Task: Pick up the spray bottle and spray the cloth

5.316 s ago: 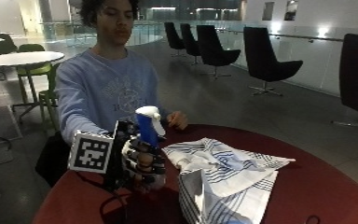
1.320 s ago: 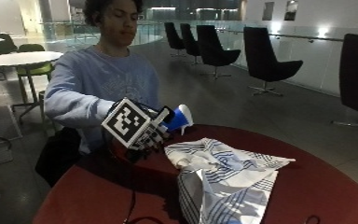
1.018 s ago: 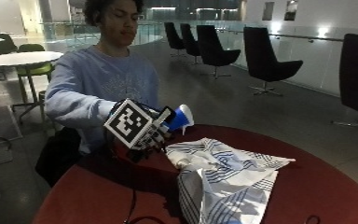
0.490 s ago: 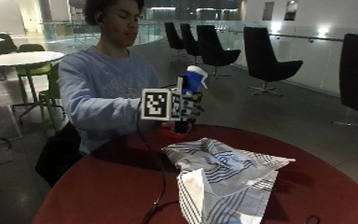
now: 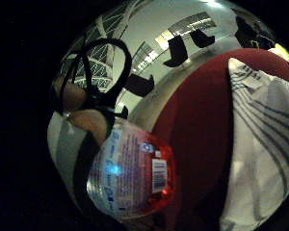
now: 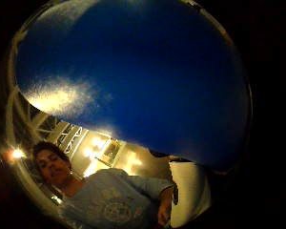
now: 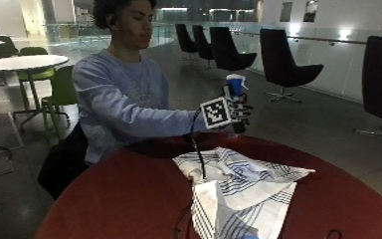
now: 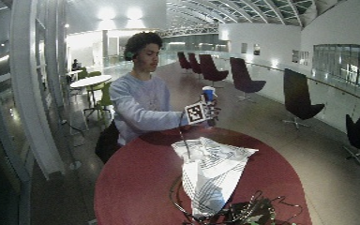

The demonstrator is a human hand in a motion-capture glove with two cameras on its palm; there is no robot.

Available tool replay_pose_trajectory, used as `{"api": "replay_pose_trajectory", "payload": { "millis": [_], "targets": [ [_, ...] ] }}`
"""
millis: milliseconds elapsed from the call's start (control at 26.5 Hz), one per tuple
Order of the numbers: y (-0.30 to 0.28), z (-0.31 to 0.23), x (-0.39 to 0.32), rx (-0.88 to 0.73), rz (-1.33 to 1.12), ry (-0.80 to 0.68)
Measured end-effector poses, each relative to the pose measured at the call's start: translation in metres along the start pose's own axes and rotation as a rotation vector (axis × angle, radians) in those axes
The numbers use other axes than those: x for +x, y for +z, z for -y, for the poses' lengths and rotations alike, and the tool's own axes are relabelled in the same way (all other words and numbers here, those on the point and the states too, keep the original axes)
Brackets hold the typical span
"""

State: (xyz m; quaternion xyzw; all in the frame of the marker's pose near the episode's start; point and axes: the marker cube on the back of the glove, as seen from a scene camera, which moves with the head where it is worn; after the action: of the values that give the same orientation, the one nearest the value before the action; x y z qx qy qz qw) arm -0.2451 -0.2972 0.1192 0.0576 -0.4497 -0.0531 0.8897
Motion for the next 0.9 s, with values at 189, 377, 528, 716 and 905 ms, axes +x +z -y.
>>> {"api": "replay_pose_trajectory", "payload": {
  "millis": [189,377,528,716,905],
  "targets": [
    [0.013,-0.001,0.014,-0.036,-0.008,0.019],
    [0.016,-0.009,0.022,-0.080,-0.002,0.035],
    [0.019,-0.003,0.024,-0.025,-0.012,0.039],
    [0.001,-0.026,0.017,-0.059,-0.058,0.007],
    [-0.077,-0.065,0.003,-0.057,-0.245,-0.044]
  ]
}}
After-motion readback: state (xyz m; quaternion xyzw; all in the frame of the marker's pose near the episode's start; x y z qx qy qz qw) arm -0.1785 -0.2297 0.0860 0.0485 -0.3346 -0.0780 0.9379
